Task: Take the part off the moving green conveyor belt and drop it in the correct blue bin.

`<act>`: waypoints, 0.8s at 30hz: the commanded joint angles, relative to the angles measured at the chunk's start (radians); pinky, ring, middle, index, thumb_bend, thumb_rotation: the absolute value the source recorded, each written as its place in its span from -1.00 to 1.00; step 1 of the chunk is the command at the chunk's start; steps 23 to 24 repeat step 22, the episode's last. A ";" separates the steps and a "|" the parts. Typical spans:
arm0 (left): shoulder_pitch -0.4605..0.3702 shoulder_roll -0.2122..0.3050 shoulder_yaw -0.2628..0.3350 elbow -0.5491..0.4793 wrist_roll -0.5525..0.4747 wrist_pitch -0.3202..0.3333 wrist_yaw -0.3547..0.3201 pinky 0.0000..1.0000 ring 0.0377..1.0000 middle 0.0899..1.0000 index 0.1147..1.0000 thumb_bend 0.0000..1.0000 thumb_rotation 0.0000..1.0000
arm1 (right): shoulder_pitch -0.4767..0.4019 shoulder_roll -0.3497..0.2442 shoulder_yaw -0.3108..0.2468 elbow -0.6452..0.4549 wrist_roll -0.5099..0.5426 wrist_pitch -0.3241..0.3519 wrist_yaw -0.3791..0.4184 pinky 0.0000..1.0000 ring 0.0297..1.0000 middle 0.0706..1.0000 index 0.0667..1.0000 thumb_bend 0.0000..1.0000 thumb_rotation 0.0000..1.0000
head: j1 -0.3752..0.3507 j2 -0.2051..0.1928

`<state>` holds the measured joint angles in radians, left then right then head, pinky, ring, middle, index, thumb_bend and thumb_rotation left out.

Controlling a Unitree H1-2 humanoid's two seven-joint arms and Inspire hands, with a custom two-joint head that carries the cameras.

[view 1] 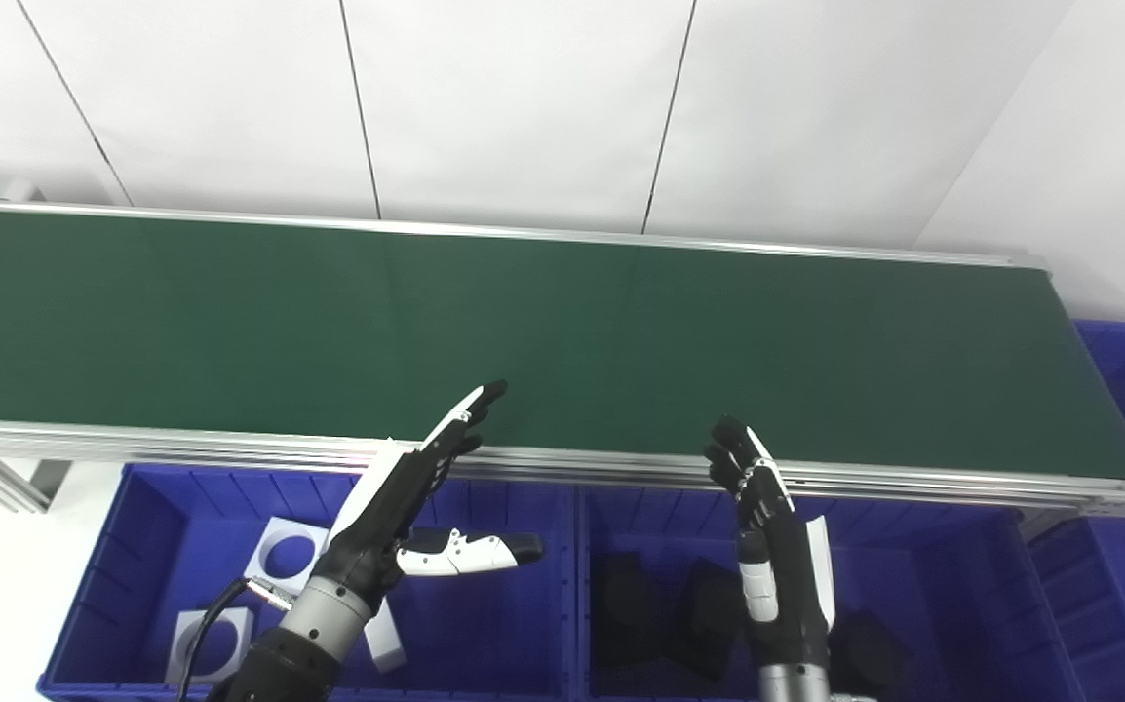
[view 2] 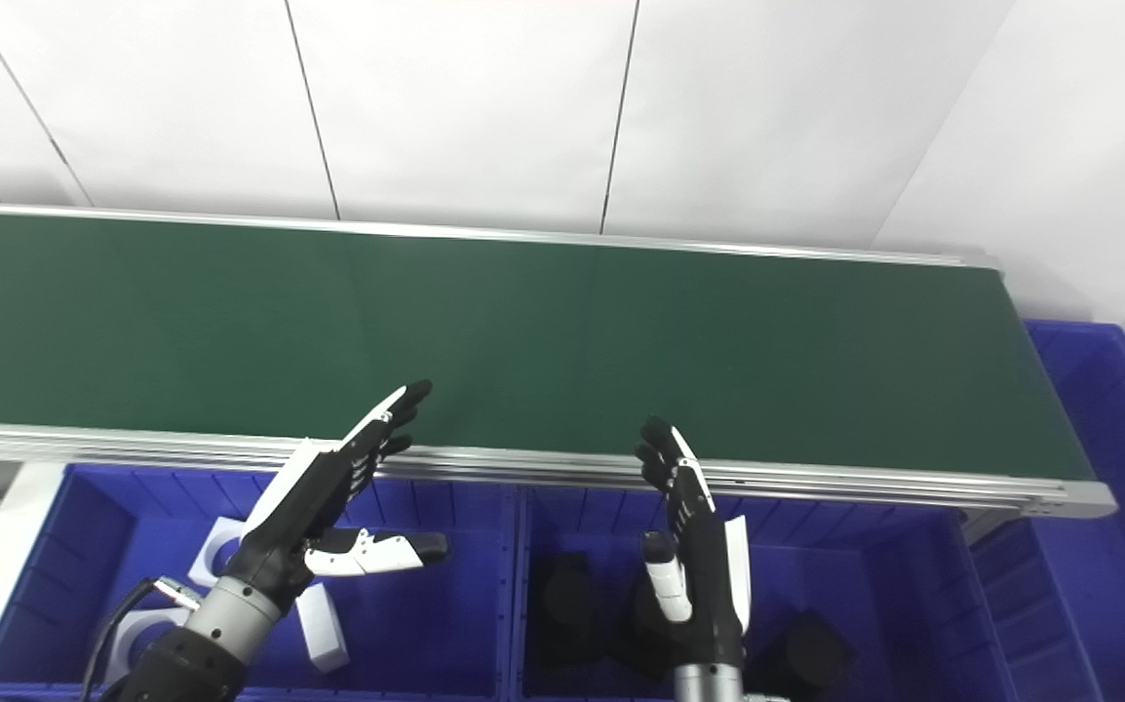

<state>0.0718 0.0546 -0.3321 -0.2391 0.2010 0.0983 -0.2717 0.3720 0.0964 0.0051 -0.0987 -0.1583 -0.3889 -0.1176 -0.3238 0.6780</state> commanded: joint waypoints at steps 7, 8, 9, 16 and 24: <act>0.010 -0.058 0.032 0.026 -0.037 -0.142 0.081 0.96 0.98 0.92 0.81 0.61 0.25 | -0.007 -0.051 0.030 -0.024 0.043 -0.012 0.051 0.64 0.64 0.70 0.76 0.76 1.00 | 0.059 0.003; 0.013 -0.063 0.033 0.033 -0.036 -0.158 0.089 0.95 0.97 0.91 0.81 0.64 0.27 | -0.009 -0.060 0.035 -0.021 0.046 -0.015 0.058 0.64 0.65 0.70 0.76 0.74 1.00 | 0.072 0.003; 0.016 -0.068 0.034 0.051 -0.038 -0.192 0.100 0.95 0.97 0.91 0.80 0.65 0.27 | -0.009 -0.068 0.038 -0.018 0.043 -0.018 0.063 0.64 0.65 0.71 0.76 0.73 1.00 | 0.080 0.004; 0.021 -0.065 0.017 0.160 -0.078 -0.338 0.084 1.00 1.00 0.99 0.94 0.68 0.66 | -0.017 -0.092 0.054 0.014 0.036 -0.045 0.075 0.76 0.80 0.83 0.80 0.75 1.00 | 0.131 0.001; 0.020 -0.043 0.001 0.192 -0.069 -0.388 0.067 1.00 1.00 1.00 1.00 0.73 0.99 | -0.029 -0.114 0.091 0.038 0.080 -0.050 0.118 0.92 0.96 0.96 0.88 0.82 1.00 | 0.161 -0.004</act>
